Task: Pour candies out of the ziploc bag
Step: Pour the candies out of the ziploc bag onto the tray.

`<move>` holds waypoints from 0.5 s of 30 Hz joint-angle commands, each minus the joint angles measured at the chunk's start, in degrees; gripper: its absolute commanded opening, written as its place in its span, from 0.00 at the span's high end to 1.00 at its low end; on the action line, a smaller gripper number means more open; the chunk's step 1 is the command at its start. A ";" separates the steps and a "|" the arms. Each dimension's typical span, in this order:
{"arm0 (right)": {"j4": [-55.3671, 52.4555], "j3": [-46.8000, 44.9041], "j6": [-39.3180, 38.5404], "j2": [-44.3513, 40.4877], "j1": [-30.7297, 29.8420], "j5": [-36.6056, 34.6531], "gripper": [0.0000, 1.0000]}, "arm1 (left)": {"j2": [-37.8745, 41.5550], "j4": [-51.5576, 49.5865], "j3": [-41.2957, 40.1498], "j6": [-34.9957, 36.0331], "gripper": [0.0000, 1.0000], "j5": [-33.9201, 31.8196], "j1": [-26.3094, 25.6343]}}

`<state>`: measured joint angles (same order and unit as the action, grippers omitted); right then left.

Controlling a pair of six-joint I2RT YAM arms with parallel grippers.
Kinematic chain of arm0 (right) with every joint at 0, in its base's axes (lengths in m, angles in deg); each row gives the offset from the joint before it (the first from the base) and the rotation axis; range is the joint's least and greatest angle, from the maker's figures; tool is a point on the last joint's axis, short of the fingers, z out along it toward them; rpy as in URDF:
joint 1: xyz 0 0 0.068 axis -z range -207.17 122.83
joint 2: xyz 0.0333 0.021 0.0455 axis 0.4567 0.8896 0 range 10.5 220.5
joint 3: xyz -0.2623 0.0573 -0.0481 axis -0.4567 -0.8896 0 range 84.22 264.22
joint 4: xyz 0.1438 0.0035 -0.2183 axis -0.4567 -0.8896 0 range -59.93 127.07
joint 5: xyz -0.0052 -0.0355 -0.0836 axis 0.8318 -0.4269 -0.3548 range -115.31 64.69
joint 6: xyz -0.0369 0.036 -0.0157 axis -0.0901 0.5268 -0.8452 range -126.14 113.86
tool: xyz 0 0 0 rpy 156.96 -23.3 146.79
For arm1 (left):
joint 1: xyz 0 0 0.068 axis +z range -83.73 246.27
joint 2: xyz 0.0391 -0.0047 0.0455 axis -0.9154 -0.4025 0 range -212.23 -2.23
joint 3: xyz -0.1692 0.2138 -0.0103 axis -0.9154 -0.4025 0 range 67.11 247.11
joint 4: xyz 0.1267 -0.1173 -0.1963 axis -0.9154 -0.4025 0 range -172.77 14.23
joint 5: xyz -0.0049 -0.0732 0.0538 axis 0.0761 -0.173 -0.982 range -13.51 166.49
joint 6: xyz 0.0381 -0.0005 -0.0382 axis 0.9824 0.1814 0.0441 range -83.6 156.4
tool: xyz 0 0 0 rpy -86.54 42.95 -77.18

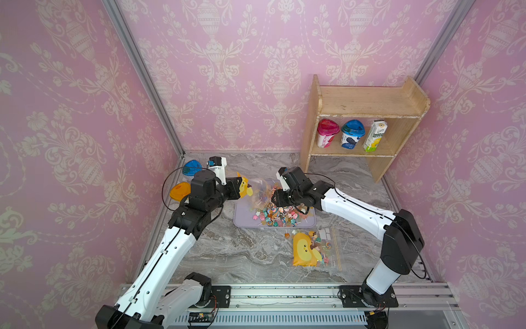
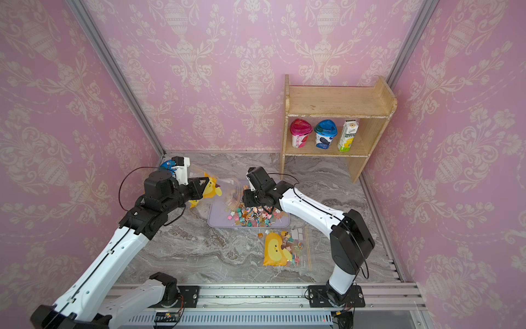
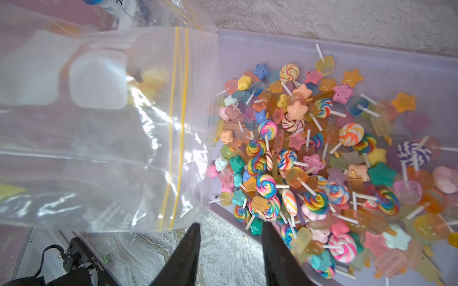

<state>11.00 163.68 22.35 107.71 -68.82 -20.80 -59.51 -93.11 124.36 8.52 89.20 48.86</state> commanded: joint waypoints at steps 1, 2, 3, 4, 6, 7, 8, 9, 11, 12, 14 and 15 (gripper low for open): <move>-1.77 -2.05 -0.68 -3.37 0.14 -1.95 0.56 | -1.01 0.79 1.66 1.33 1.00 -1.37 0.45; -1.73 -2.80 -0.64 -3.87 0.15 -2.06 0.56 | -1.12 0.95 1.66 1.33 1.00 -1.33 0.39; -1.71 -3.48 -0.59 -4.50 0.13 -2.30 0.56 | -1.30 1.08 1.72 1.34 1.00 -1.42 0.44; -1.54 -4.37 -0.48 -5.12 0.15 -2.61 0.56 | -1.64 1.08 1.82 1.48 1.00 -1.48 0.38; -1.13 -5.98 -0.34 -6.33 0.19 -3.21 0.57 | -2.49 0.62 2.21 2.14 1.00 -1.61 0.42; -1.02 -6.76 -0.32 -6.96 0.25 -3.49 0.56 | -3.03 0.01 2.48 2.68 1.00 -1.94 0.43; -1.01 -7.33 -0.20 -7.57 0.28 -3.68 0.57 | -3.49 -0.41 2.70 3.03 1.00 -2.18 0.43; -1.01 -7.80 -0.26 -8.02 0.42 -3.87 0.57 | -3.71 -0.50 2.82 3.33 1.00 -2.40 0.43; -1.01 -9.06 -0.06 -9.28 0.58 -4.39 0.57 | -4.21 -0.32 3.07 4.03 1.00 -3.23 0.43; -0.83 -9.63 -0.05 -9.86 0.71 -4.51 0.57 | -4.54 -0.39 3.48 4.59 1.00 -3.67 0.43; -0.58 -10.73 0.16 -10.90 0.98 -4.69 0.57 | -5.47 -0.76 4.83 5.52 1.00 -4.44 0.44; -0.57 -11.20 0.25 -11.36 1.20 -4.77 0.57 | -5.98 -0.77 5.67 6.00 1.00 -4.69 0.48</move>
<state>10.74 153.78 22.37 99.80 -68.16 -23.90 -64.64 -93.46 127.05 11.47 86.82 48.86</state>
